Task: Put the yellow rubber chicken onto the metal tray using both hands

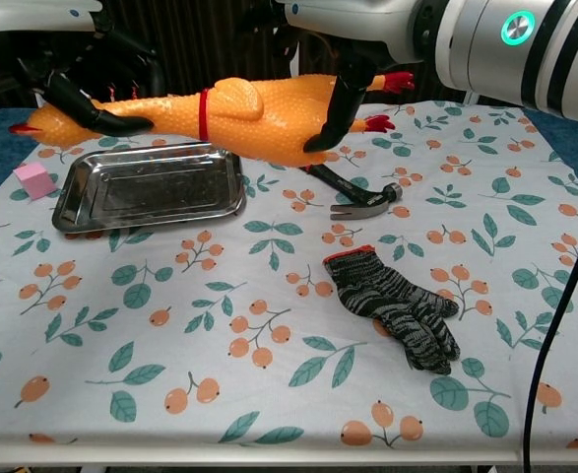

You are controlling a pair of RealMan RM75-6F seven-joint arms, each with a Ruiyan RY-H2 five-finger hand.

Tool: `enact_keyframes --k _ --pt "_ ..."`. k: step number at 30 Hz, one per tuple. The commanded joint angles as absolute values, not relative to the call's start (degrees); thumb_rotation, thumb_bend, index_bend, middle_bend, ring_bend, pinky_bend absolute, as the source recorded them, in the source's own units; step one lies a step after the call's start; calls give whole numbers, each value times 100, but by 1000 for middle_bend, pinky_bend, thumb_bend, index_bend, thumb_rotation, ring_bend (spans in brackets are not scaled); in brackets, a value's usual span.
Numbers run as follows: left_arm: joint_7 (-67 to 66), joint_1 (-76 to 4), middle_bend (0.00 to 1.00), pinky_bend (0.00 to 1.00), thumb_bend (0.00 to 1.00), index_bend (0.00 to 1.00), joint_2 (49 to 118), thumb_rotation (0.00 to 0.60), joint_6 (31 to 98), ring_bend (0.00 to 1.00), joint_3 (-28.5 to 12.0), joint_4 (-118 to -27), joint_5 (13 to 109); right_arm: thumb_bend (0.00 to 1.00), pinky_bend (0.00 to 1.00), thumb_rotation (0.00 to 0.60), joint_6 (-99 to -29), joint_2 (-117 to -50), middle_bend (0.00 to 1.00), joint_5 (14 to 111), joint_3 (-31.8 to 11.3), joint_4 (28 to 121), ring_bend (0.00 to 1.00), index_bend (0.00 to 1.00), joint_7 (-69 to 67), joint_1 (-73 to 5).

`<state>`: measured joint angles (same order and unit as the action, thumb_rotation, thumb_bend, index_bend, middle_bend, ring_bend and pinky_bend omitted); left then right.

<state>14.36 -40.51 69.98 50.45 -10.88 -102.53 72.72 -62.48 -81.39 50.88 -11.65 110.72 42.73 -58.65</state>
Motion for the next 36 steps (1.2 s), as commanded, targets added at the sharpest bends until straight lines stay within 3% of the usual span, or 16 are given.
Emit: enact_keyframes --k 1,7,12,16,20,23,26,29,36 --pt "1466 -4042 750 742 606 708 6981 600 5050 654 -1085 -10250 7290 0 230 600 -6253 -8102 203 5069 -1155 11114 161 1 4300 -5869" --pt "1500 -4042 751 741 608 708 6959 600 5047 654 -1085 -10246 7297 0 215 600 -6258 -7970 190 4921 -1130 11281 145 0 4385 -5889" --pt "1447 -4051 750 741 608 709 6947 600 5070 654 -1084 -10319 7320 5 210 600 -6252 -8068 246 4726 -1137 11173 146 33 4515 -5994" --pt "1331 -4064 750 742 608 709 6945 600 5085 654 -1075 -10361 7294 106 211 600 -6237 -8202 435 4578 -1164 11058 201 287 4580 -6098" --pt "1202 -4061 750 741 608 708 6954 600 5125 654 -1065 -10380 7252 268 238 600 -6225 -8329 655 4579 -1199 10993 376 608 4485 -6141" --pt "1144 -4054 750 741 609 709 6970 600 5158 654 -1069 -10402 7202 406 269 600 -6274 -8412 776 4694 -1148 10937 499 772 4489 -6145" --pt "1113 -4054 751 741 608 709 6981 600 5183 654 -1083 -10405 7173 576 284 600 -6255 -8443 868 4713 -1078 10950 587 888 4515 -6150" --pt "1090 -4058 750 741 608 709 7002 600 5195 654 -1092 -10397 7144 674 300 600 -6207 -8432 918 4680 -991 11011 640 953 4571 -6161" --pt "1037 -4064 751 741 608 708 7043 600 5201 654 -1090 -10379 7098 853 340 600 -6223 -8424 952 4659 -879 11086 701 1000 4656 -6165"
